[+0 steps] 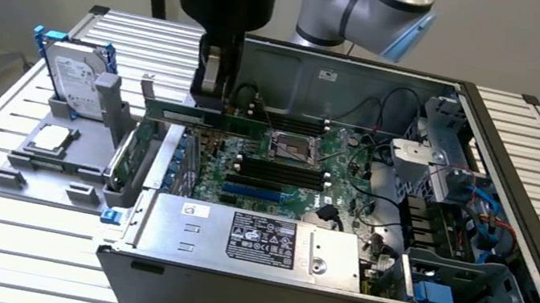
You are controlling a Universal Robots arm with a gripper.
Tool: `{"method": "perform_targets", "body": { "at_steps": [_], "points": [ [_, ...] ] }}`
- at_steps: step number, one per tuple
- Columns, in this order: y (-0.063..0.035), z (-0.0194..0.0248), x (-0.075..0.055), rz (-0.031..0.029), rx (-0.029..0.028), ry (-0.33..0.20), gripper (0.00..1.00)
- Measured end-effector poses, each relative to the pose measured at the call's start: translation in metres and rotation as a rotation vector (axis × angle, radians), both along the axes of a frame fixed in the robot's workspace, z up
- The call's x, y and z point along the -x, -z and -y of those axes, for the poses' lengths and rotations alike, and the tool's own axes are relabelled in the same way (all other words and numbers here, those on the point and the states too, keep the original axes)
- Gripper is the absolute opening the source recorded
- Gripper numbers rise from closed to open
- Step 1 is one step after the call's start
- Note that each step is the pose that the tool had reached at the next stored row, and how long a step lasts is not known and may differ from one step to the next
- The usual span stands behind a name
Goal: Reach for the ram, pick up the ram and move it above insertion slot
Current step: 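Pick up the ram and move it above insertion slot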
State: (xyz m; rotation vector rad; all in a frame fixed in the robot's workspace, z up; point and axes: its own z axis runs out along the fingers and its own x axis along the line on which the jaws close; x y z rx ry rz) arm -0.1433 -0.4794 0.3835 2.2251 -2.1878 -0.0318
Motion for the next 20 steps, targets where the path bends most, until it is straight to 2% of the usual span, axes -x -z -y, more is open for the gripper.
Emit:
{"method": "perform_targets", "body": {
  "at_steps": [8, 12, 15, 20],
  "points": [
    [0.0000, -0.0021, -0.025, 0.0000, 0.0001, -0.001, 0.13],
    [0.0000, -0.0045, -0.038, 0.0000, 0.0001, -0.001, 0.13],
    [0.0000, -0.0080, -0.046, 0.0000, 0.0000, -0.001, 0.13],
    [0.0000, -0.0178, -0.058, 0.0000, 0.0001, -0.001, 0.13]
  ]
}}
